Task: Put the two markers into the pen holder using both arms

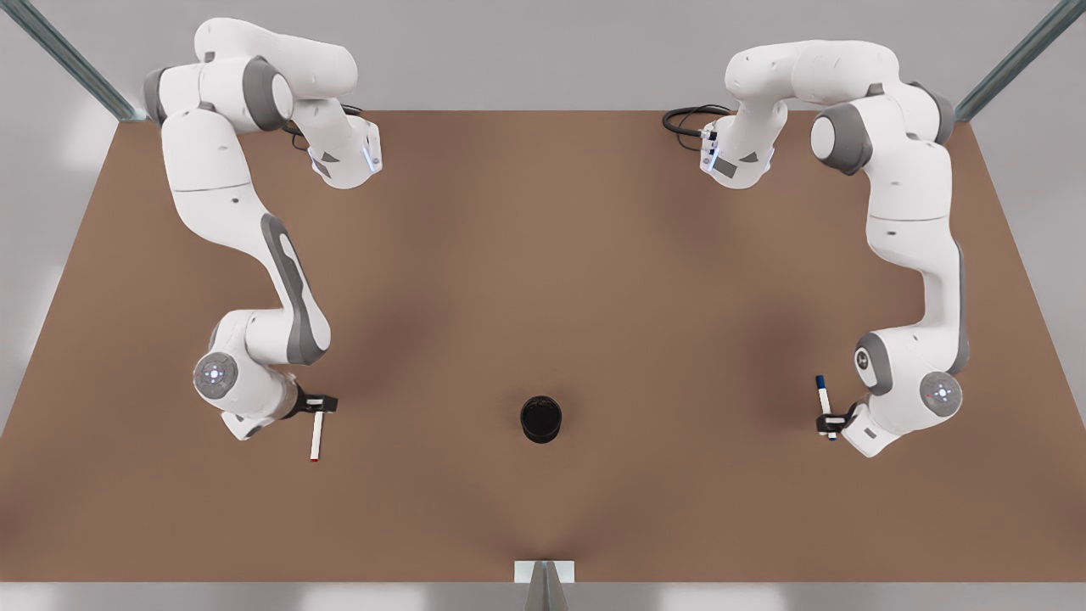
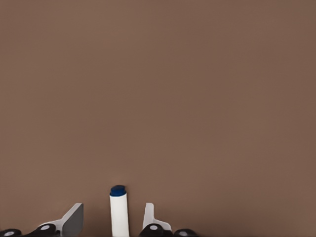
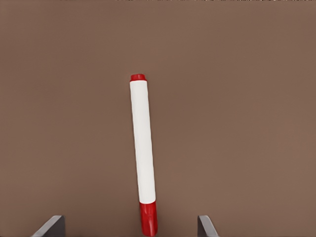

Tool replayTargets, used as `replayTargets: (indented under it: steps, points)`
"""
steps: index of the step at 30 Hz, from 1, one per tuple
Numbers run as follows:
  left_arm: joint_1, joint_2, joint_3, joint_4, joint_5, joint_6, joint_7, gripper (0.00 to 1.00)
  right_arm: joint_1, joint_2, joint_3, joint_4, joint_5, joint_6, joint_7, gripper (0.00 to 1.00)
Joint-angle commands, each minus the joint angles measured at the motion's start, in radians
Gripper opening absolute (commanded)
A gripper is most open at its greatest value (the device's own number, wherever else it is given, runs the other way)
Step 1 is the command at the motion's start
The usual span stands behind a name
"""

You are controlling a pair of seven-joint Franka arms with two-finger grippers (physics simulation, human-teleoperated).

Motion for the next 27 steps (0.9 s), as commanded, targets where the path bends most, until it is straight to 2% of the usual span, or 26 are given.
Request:
replayTargets:
  steps: [1,7,10,12,15,18,20,25,27]
  points:
    - [-0.001,0.001,0.000,0.001,0.001,0.023,0.015,0.69,0.004,0.020,0.000,0.013,-0.015,0.063,0.066,1.00]
    - [-0.001,0.015,0.000,0.001,0.001,0.023,0.015,0.65,0.002,0.039,0.000,0.009,-0.015,0.069,0.055,1.00]
    - [0.000,0.015,0.000,0.001,0.001,0.023,0.015,0.58,0.010,0.074,0.001,0.047,-0.015,0.067,0.064,0.99]
    - [-0.001,0.017,0.000,0.001,0.001,0.023,0.015,0.48,0.012,0.090,0.001,0.070,-0.015,0.066,0.066,0.90]
    - [0.000,0.020,0.000,0.001,0.001,0.023,0.015,0.41,0.010,0.102,0.000,0.073,-0.015,0.069,0.057,0.77]
    - [0.000,0.023,0.000,0.001,-0.001,0.023,0.014,0.35,0.008,0.108,0.000,0.073,-0.014,0.072,0.060,0.73]
    - [0.000,0.021,0.000,0.001,-0.001,0.023,0.014,0.21,0.008,0.111,0.000,0.073,-0.014,0.072,0.066,0.69]
    - [-0.009,0.011,0.000,0.002,0.001,0.015,-0.002,0.21,0.007,0.113,0.000,0.073,-0.014,0.070,0.068,0.59]
    - [-0.040,-0.052,-0.011,0.011,0.006,-0.101,0.021,0.21,0.007,0.113,0.000,0.073,-0.014,0.072,0.068,0.51]
